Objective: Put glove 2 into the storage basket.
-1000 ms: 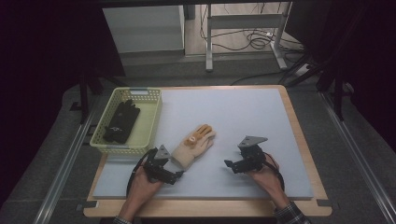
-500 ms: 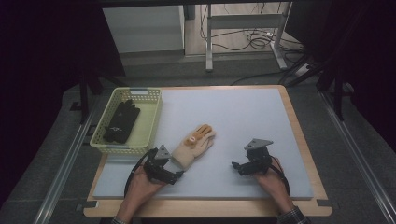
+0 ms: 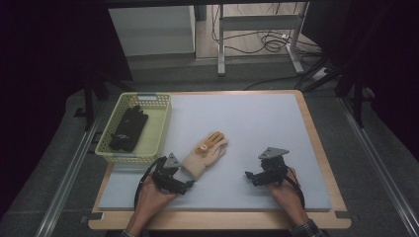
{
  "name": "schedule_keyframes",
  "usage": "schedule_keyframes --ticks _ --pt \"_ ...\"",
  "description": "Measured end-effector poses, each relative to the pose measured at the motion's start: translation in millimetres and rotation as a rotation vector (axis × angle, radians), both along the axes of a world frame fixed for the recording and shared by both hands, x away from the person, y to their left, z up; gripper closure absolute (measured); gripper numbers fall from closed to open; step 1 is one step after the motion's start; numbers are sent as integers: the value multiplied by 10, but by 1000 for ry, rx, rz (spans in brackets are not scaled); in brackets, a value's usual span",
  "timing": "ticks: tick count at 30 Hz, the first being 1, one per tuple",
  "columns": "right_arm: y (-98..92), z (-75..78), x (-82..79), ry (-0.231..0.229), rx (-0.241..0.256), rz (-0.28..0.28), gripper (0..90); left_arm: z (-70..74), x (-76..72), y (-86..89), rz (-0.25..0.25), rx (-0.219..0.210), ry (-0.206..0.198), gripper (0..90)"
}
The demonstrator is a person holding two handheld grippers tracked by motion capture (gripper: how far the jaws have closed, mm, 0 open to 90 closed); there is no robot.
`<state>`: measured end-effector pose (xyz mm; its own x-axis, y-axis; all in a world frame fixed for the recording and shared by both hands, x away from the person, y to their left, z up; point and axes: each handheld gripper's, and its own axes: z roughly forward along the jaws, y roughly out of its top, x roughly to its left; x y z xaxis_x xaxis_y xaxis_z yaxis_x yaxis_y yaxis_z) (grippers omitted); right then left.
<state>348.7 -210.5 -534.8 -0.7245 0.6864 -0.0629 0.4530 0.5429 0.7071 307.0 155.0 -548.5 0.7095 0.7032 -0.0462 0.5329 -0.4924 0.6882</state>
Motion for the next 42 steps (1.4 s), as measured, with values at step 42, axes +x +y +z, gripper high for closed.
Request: schedule_keyframes --ticks 42 --pt "3 0 -13 -12 -4 1 59 394 677 -711 -40 150 122 0"
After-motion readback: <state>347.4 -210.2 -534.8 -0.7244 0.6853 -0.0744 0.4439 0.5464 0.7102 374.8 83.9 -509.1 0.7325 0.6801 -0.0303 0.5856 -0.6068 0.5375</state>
